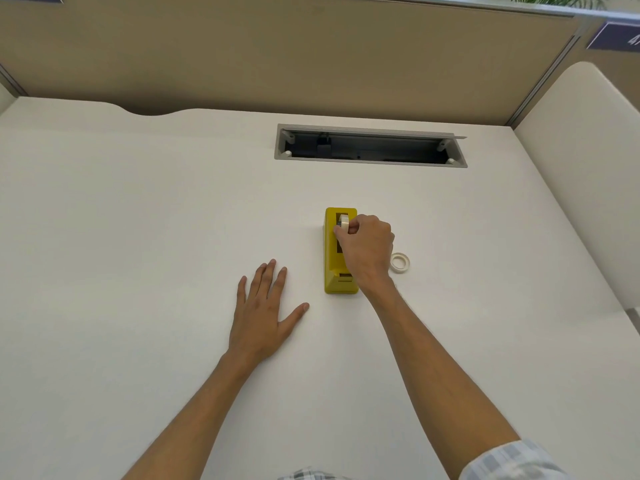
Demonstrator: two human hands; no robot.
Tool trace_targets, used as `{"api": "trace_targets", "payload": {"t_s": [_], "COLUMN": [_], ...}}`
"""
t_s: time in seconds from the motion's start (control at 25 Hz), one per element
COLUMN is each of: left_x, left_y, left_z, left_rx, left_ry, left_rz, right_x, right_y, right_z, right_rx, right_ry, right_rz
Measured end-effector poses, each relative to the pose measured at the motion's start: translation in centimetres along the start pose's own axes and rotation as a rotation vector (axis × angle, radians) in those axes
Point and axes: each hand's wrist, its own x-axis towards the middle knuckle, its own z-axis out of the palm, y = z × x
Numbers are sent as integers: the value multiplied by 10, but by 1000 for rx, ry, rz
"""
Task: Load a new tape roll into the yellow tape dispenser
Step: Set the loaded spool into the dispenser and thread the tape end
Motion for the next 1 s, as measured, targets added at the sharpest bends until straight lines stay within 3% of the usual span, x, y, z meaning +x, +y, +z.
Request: {"api": "trace_targets", "payload": {"t_s": [0.64,0.84,1.0], "left_x": [1,1,1], "left_y": [-1,-1,-2], "left_z": [1,2,2], "left_rx": [4,10,8], "left_ry": [4,1,1], "left_rz": [1,-2,-4], "right_x": [5,-3,1], "right_y": [0,10,19], "right_z": [-4,-10,-14], "right_rx": [-96,-213,-337], "right_ry": [-75,-33,-139], "right_rz": [17,-317,-497]}}
